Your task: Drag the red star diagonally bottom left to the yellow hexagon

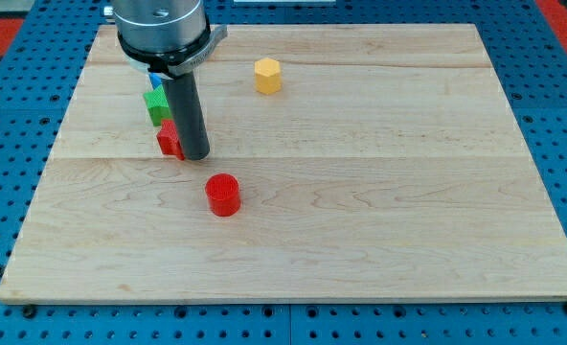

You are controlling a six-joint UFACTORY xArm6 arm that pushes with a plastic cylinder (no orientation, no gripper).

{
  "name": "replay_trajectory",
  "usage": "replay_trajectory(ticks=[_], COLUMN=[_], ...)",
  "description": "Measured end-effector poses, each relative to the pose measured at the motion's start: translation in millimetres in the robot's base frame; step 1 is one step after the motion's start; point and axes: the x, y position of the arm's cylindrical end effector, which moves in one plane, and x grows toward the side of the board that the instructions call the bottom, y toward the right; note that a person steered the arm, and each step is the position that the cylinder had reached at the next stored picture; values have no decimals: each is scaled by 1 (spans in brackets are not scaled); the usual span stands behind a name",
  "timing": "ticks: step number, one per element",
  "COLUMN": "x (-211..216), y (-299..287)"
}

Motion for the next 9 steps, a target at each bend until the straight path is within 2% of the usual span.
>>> replay_trajectory(ticks=[5, 7, 8, 9], x=[-17, -15, 31, 85], y=[-5, -39, -27, 26])
